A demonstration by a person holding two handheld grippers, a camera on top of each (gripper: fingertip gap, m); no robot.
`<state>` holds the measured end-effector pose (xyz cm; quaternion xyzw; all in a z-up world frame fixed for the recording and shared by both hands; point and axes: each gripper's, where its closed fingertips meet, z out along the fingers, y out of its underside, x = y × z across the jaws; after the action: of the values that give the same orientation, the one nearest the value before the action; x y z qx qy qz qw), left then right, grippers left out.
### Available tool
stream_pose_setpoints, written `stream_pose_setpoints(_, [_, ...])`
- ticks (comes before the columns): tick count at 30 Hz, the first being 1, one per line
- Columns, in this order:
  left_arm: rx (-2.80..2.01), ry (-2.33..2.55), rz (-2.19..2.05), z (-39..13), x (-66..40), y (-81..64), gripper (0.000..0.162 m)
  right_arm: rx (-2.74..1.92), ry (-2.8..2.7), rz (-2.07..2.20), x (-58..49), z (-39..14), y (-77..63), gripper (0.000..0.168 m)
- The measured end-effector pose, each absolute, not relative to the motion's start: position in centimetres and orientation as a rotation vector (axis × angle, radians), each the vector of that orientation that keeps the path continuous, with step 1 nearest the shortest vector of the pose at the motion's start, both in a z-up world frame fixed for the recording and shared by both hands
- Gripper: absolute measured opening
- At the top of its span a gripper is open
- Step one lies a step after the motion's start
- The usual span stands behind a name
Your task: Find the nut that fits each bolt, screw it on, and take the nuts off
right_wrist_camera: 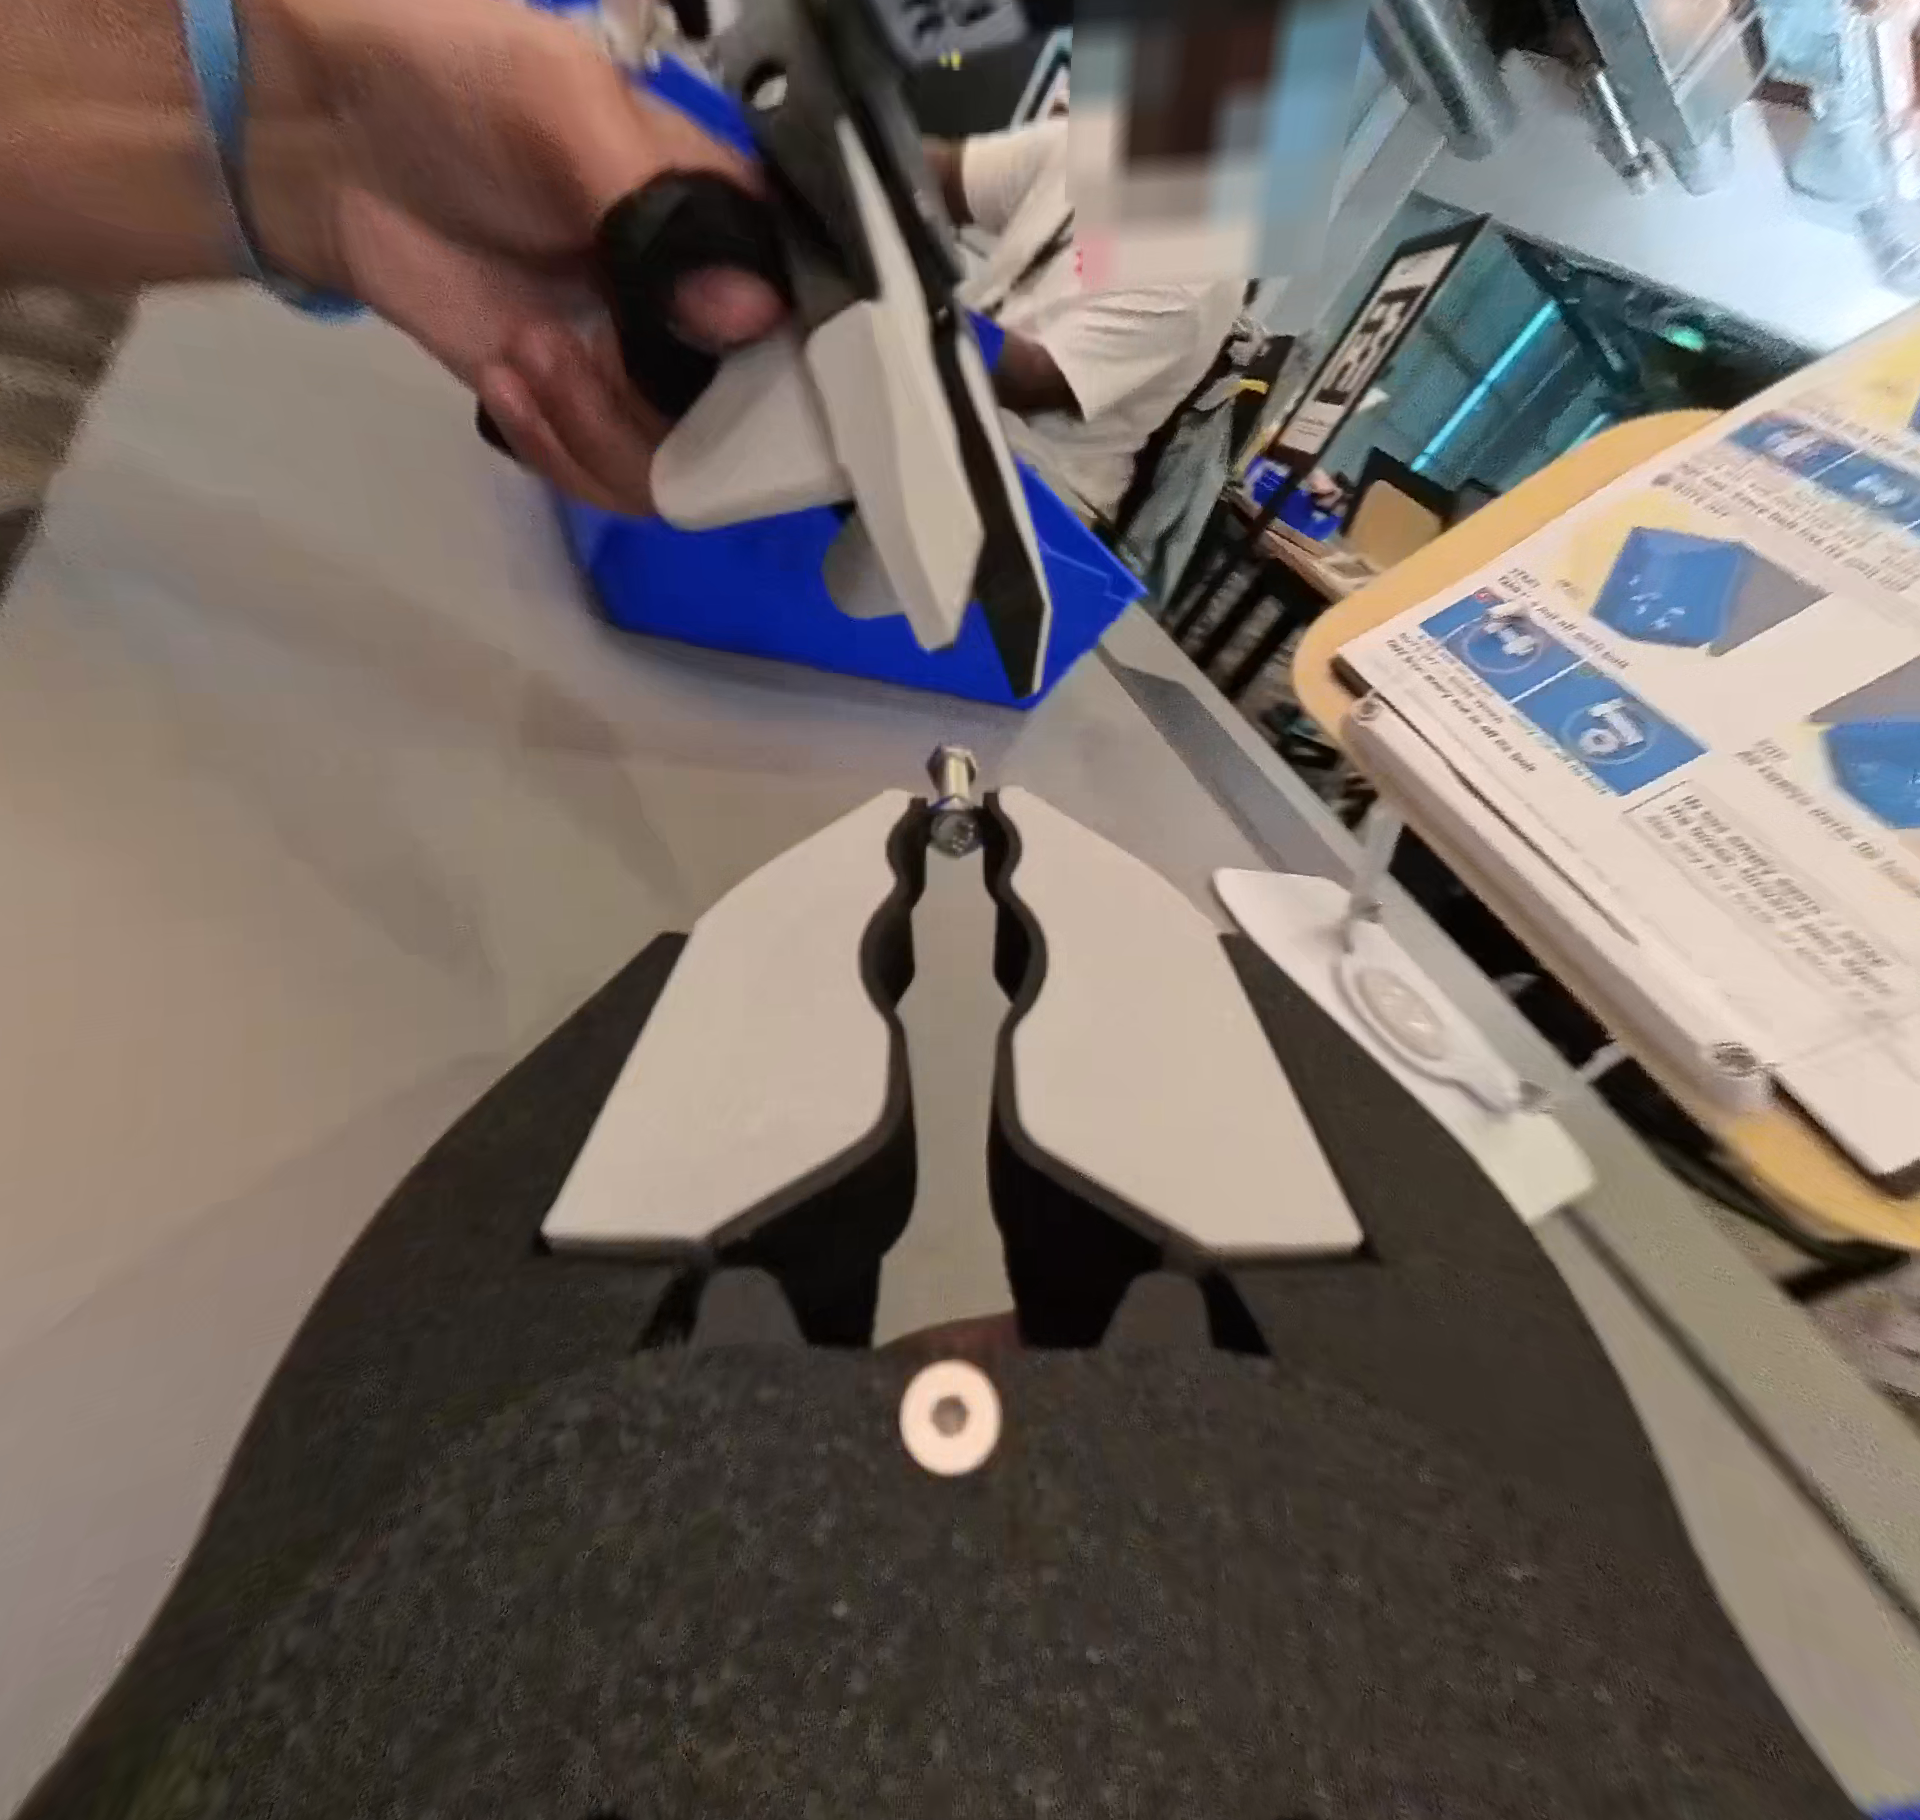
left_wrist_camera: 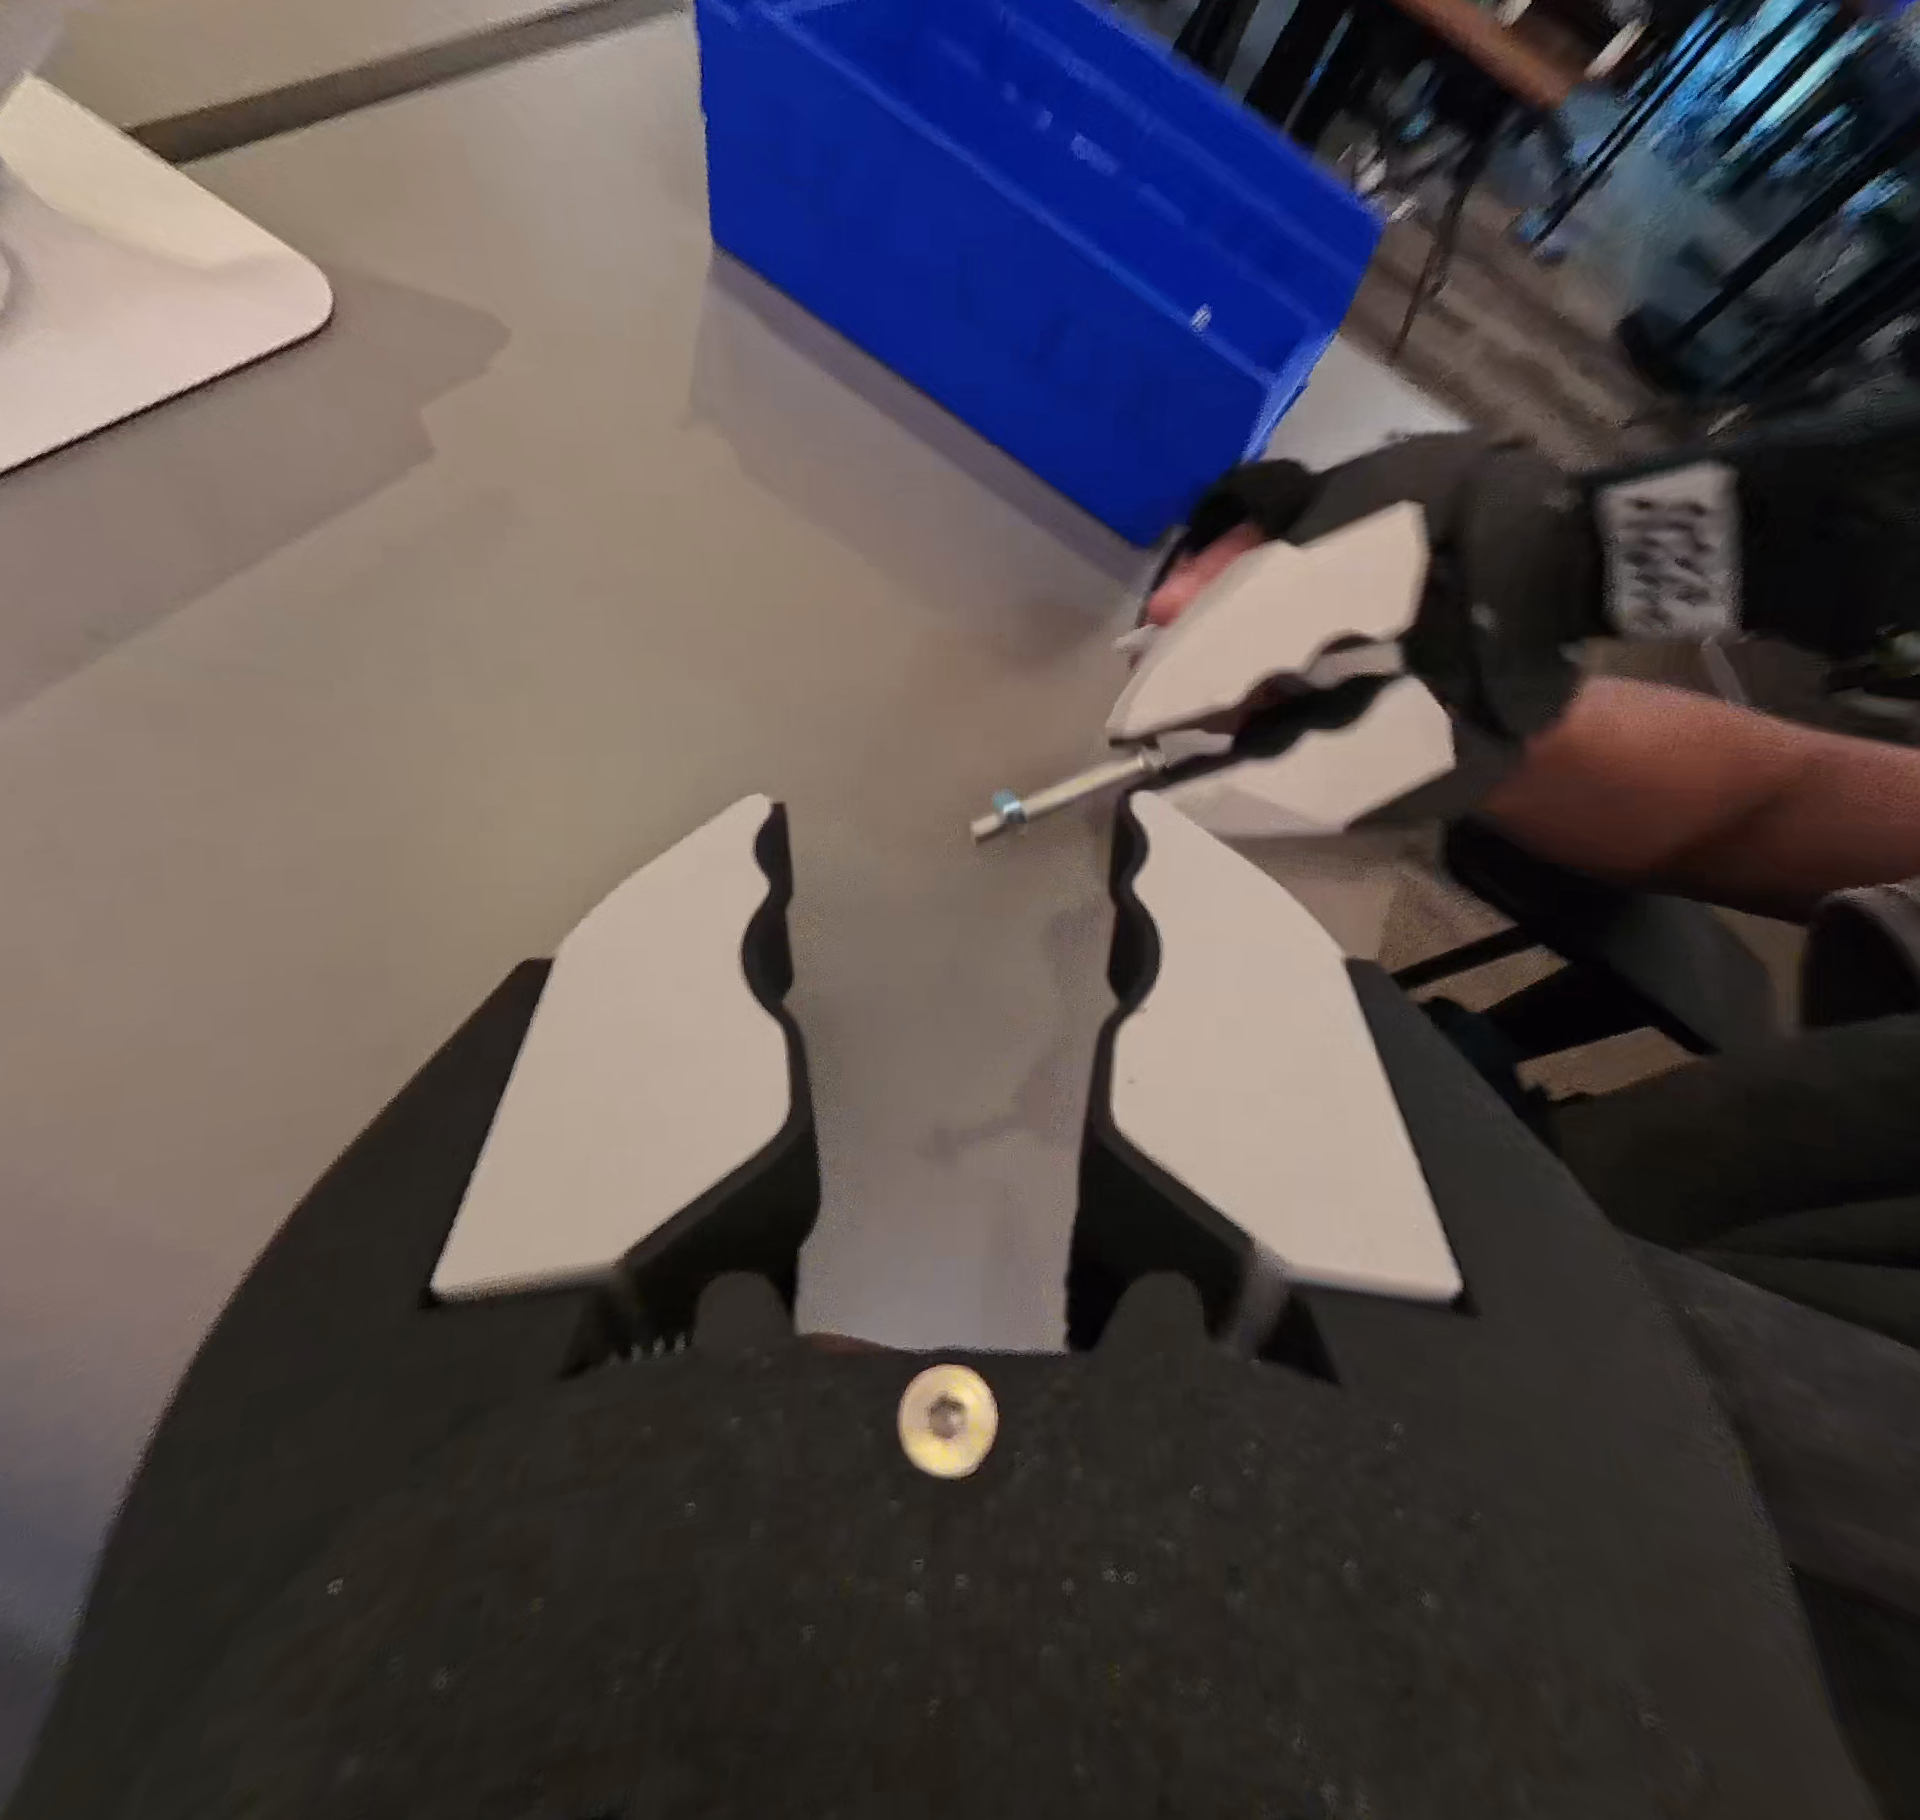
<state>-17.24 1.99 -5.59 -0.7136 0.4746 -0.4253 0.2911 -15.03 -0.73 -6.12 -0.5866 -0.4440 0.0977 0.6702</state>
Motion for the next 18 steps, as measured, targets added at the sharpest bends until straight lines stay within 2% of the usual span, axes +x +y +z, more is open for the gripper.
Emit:
stream_pose_setpoints(4, [-1.691,1.222,-1.638,-4.1,-18.1,-1.5,0.059,-1.306,-0.825,0.785,-14.1,-3.7,-1.7,0.010])
stream_pose_setpoints(7, [-1.563,1.252,-1.732,-4.7,-18.0,-2.7,0.057,-1.263,-0.774,1.008,-13.8,-2.7,-2.2,0.010])
stream_pose_setpoints(11, [-1.441,1.280,-1.773,-4.4,-16.7,-4.1,0.056,-1.272,-0.750,1.141,-14.5,-2.9,-2.5,0.010])
stream_pose_setpoints(18, [-1.421,1.272,-1.784,-4.1,-16.4,-4.1,0.061,-1.373,-0.802,1.094,-15.7,-5.1,-1.9,0.010])
